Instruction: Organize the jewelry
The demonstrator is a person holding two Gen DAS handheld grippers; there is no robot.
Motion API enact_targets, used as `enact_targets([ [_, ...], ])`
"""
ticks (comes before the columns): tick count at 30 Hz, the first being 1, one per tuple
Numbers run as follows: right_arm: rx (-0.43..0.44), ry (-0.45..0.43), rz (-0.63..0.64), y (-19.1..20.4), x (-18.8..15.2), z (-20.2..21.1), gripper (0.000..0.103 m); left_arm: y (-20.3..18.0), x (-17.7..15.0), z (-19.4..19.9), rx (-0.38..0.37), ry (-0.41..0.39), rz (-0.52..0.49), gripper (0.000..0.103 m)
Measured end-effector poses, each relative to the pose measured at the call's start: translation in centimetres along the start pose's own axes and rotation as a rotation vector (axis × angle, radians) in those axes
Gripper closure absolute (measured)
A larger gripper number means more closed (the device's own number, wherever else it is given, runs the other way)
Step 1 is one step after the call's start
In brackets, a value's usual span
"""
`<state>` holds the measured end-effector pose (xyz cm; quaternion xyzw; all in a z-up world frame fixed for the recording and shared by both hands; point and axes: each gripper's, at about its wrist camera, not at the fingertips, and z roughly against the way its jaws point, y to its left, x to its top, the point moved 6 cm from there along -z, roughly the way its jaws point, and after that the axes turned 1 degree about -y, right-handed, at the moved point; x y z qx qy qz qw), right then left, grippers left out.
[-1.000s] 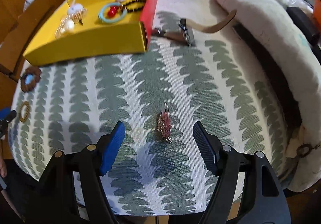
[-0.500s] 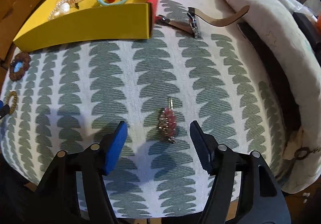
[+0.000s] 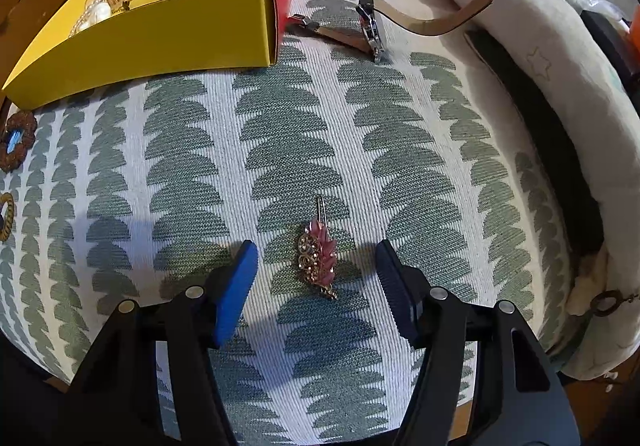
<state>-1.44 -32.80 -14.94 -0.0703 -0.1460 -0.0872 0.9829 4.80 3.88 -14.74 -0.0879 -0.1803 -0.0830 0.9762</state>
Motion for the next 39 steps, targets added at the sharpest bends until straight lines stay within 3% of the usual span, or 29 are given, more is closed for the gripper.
enact_targets([
  [8,0.001,-0.011,0.0,0.2,0.5,-0.2,0.042,0.1,0.2,-0.2,0.043,-0.011,-0.018,0.059],
  [12,0.03,-0.011,0.0,0.4,0.2,0.0,0.061,0.2,0.2,0.0,0.068,-0.015,-0.025,0.068],
  [19,0.052,-0.007,-0.036,-0.5,0.2,0.3,0.078,0.0,0.3,-0.1,0.079,-0.009,-0.034,0.081],
  [21,0.051,-0.016,-0.041,-0.7,0.4,0.5,0.081,0.0,0.4,-0.1,0.073,-0.009,-0.029,0.09],
  [32,0.057,-0.059,-0.063,-0.8,0.8,1.8,0.086,0.3,0.7,0.8,0.011,-0.03,0.006,0.093],
  [39,0.126,-0.137,-0.086,-0.9,1.3,4.7,0.087,-0.8,1.4,3.4,-0.034,-0.108,-0.014,0.093],
])
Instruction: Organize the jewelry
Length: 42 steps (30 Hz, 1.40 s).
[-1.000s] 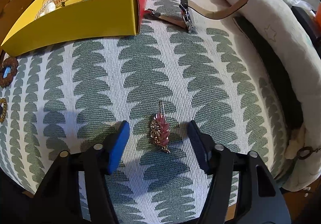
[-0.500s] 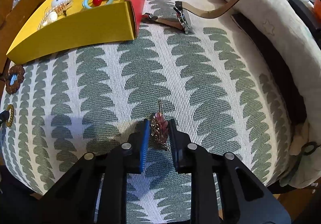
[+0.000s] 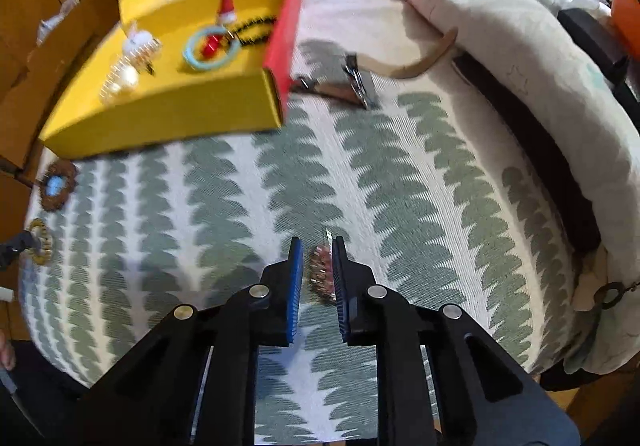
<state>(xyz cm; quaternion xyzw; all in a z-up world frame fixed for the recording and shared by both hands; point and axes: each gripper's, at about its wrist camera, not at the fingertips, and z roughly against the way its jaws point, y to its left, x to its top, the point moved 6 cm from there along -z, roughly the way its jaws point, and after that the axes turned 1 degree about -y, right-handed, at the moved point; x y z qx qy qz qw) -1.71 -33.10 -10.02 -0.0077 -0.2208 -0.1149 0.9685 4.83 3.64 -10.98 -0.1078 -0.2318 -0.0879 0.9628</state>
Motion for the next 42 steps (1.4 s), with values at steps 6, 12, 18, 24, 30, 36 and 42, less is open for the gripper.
enact_targets([
  [6,0.042,-0.073,-0.001,1.0,1.2,2.3,0.087,-1.3,0.8,1.9,-0.038,-0.053,-0.02,0.093],
  [12,0.043,-0.024,-0.007,0.9,1.2,1.4,0.086,-2.6,1.7,2.3,-0.053,-0.072,-0.033,0.093],
  [18,-0.049,0.088,0.002,-0.4,-0.6,-2.0,0.082,-3.0,1.7,2.1,-0.056,-0.073,-0.034,0.093],
  [24,-0.033,0.114,0.024,0.5,-0.8,-2.3,0.08,-2.8,1.7,2.2,-0.059,-0.073,-0.027,0.093],
  [30,-0.076,0.133,0.036,0.2,-1.2,-2.7,0.068,-2.7,1.6,2.3,-0.063,-0.078,-0.025,0.093],
  [36,-0.079,0.173,0.04,0.2,-1.7,-3.9,0.068,-2.7,1.5,2.3,-0.065,-0.074,-0.026,0.093],
  [42,-0.109,0.199,0.064,0.7,-1.8,-5.1,0.068,-2.8,1.5,2.4,-0.066,-0.074,-0.025,0.093],
])
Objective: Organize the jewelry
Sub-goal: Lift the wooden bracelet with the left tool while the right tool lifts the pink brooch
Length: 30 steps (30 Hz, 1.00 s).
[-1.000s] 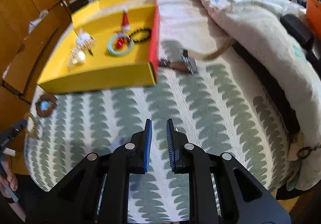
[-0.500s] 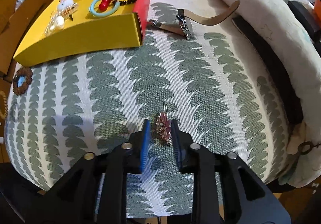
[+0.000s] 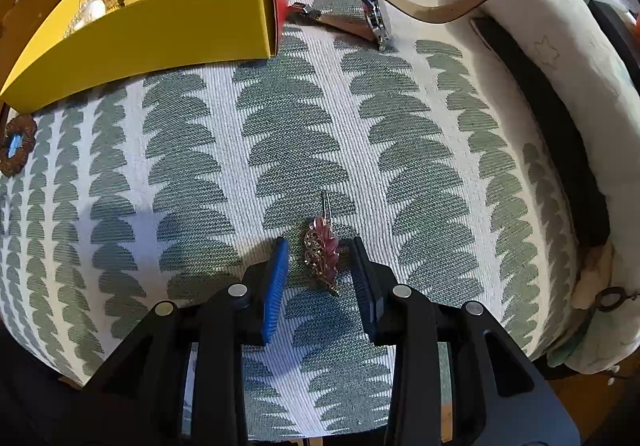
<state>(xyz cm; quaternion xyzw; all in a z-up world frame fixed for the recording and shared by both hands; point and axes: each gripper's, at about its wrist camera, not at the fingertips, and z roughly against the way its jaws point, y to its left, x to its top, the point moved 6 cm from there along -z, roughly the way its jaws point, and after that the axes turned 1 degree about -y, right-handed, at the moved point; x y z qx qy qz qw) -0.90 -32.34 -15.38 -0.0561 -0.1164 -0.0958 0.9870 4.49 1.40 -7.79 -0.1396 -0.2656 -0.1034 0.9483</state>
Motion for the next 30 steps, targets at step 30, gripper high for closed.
enact_targets([
  [30,0.045,-0.005,0.003,-0.2,0.6,1.4,0.082,-0.3,0.0,0.4,-0.008,-0.004,0.0,0.093],
])
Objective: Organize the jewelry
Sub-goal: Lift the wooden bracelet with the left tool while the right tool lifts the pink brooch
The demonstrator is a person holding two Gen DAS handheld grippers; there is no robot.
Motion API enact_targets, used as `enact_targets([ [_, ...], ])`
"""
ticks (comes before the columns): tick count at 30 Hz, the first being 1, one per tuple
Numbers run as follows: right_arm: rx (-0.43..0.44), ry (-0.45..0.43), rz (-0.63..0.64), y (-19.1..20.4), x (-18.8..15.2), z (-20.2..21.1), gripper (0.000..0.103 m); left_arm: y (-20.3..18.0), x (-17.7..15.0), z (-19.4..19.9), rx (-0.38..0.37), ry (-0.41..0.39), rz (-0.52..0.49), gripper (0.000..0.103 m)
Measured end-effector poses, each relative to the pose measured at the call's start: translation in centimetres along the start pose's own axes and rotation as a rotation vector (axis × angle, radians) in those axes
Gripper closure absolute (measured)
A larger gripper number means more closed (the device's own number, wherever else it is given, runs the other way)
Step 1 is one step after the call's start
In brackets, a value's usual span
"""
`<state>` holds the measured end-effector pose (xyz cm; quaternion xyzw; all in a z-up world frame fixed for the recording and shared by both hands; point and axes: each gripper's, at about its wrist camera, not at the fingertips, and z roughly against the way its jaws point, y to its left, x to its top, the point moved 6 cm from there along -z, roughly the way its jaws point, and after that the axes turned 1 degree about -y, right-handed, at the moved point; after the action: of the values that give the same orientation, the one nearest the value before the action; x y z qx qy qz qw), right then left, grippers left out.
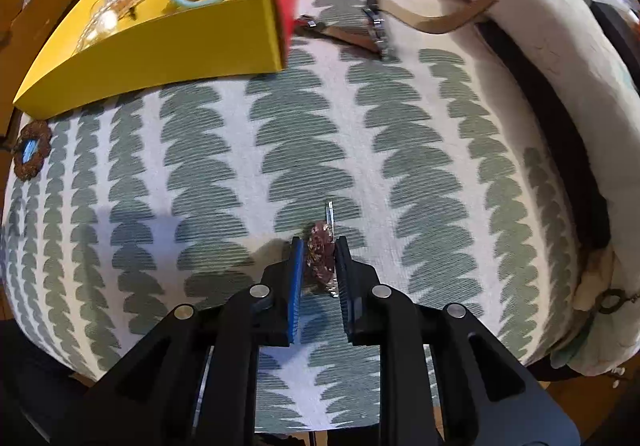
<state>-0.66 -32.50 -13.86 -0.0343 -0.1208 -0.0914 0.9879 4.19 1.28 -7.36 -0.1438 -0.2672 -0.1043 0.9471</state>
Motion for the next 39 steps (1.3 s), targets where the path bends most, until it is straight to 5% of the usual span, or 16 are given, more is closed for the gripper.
enact_targets([
  [19,-0.023,0.044,0.019,1.3,0.5,-1.3,0.088,-0.5,0.1,0.5,-0.022,-0.005,-0.004,0.093],
  [30,0.055,-0.062,-0.009,0.6,0.4,4.0,0.09,-0.6,0.5,1.2,-0.045,-0.021,-0.004,0.093],
  [39,0.134,-0.151,0.022,2.7,3.8,7.4,0.09,-1.3,1.8,1.9,-0.07,-0.035,-0.004,0.093],
])
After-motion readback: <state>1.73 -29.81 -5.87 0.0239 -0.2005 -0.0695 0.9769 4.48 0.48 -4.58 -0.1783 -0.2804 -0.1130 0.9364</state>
